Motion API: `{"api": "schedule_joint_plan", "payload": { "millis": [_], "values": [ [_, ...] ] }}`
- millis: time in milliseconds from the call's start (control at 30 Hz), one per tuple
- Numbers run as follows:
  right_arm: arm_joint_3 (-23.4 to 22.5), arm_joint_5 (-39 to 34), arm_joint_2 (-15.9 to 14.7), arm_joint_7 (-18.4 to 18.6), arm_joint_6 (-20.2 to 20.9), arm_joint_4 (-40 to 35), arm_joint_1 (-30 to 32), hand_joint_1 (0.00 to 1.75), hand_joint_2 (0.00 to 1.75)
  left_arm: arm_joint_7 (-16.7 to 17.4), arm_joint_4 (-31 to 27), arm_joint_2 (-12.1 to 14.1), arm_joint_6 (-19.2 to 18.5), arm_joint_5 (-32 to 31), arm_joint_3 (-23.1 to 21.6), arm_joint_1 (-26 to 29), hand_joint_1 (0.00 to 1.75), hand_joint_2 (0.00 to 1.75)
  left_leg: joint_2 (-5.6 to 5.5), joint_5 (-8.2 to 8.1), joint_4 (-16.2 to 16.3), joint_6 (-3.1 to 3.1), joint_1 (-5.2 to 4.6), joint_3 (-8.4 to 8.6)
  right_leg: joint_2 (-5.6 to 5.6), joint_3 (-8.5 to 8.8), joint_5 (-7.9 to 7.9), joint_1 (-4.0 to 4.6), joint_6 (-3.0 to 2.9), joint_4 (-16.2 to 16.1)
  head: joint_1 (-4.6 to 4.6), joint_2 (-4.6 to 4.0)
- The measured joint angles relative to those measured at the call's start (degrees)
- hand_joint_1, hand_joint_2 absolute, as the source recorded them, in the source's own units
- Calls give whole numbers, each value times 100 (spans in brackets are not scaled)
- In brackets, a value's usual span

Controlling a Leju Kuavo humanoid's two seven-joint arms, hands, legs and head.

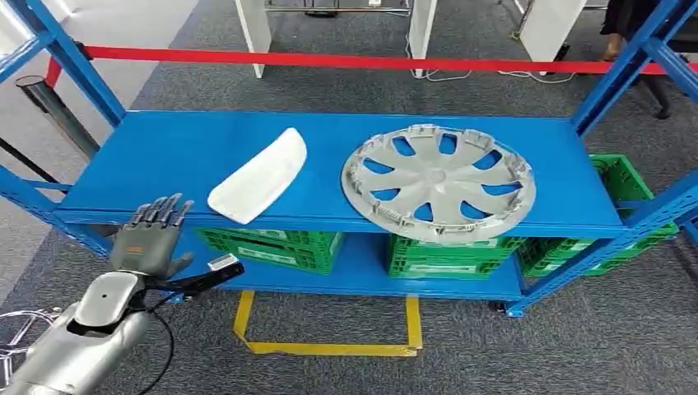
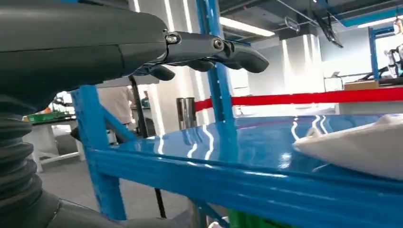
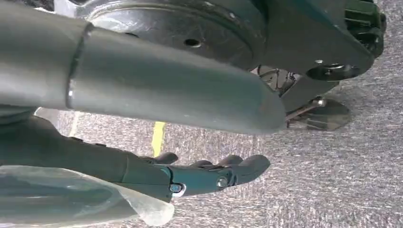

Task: Take the parts from the cabinet and place them on the table.

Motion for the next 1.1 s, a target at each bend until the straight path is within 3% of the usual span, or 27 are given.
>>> {"api": "schedule_joint_plan", "payload": {
  "millis": [433,1100],
  "values": [
    [109,2,-30,52,-13,0,0,0,0,33,312,-77,26,-4,-207,-358,0,175,1,0,0,0,0,0,1,-1,0,0,0,0,-2,0],
    [315,31,-44,155,13,-2,-38,0,0,44,1163,-446,269,-245,-666,-788,0,175,1,0,3,0,0,1,3,-1,1,0,1,0,-2,0]
  ]
}}
